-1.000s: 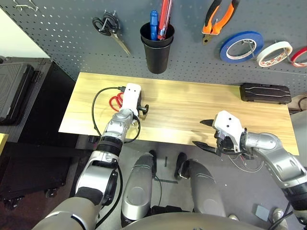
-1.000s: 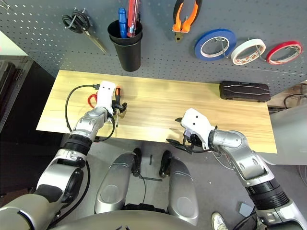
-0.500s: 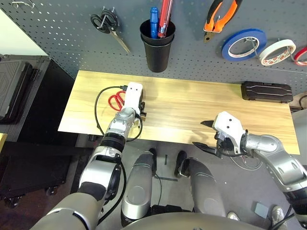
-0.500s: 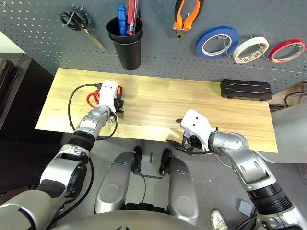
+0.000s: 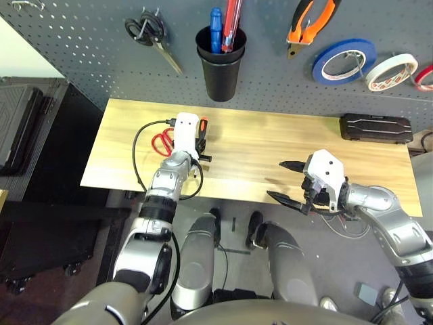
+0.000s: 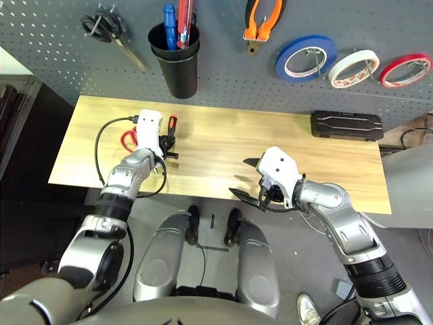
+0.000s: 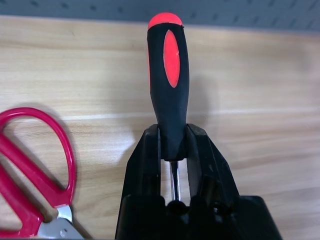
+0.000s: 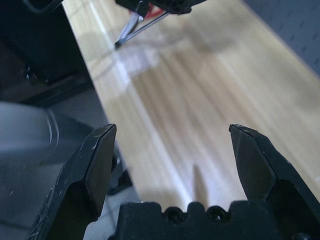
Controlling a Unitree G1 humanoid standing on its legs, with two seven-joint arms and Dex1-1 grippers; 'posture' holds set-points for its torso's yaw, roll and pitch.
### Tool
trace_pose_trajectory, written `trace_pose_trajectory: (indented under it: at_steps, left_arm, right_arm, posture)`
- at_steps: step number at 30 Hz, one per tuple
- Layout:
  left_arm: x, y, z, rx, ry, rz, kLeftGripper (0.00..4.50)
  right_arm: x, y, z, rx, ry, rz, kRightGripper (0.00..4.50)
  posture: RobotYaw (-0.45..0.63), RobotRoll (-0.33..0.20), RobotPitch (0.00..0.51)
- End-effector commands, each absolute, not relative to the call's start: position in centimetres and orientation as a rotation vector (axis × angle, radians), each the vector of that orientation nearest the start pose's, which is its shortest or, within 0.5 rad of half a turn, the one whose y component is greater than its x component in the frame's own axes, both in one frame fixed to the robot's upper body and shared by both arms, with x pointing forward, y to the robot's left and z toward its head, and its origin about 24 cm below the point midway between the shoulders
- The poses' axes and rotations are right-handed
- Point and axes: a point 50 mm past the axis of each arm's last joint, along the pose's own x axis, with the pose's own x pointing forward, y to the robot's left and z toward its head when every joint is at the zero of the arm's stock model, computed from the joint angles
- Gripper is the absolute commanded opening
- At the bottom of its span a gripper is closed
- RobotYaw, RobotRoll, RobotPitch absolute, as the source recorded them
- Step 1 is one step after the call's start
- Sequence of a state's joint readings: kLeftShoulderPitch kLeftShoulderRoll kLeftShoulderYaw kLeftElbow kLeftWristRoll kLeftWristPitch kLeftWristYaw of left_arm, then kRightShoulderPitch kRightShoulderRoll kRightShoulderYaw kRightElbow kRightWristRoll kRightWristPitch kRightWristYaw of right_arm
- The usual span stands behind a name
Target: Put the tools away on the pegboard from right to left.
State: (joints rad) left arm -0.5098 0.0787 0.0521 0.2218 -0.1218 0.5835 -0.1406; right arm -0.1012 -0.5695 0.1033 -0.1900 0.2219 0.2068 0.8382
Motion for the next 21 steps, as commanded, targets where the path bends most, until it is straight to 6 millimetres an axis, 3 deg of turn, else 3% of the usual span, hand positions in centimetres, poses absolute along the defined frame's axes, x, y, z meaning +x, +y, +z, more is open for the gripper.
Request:
trace_pose_trajectory:
  at_steps: [1, 8, 21]
  left_arm:
    - [32.5, 13.3, 8.5, -0.101, 0.318, -0.201, 0.57]
    - [29.6, 14.9, 10.8, -0.156, 0.208, -0.106, 0.57]
    - [27.5, 17.1, 16.5, -0.259, -0.129, 0.003, 0.57]
  right_arm:
    - [24.7, -17.6, 8.9, -0.308, 0.087, 0.980, 4.50]
    - [25.5, -18.1, 10.1, -0.234, -0.079, 0.997, 4.50]
    - [26.2, -18.9, 12.9, -0.099, -0.338, 0.968, 4.50]
  posture:
    - [0.24, 0.000, 0.315]
    - [0.28, 0.000, 0.268]
    - [0.32, 0.000, 0.208]
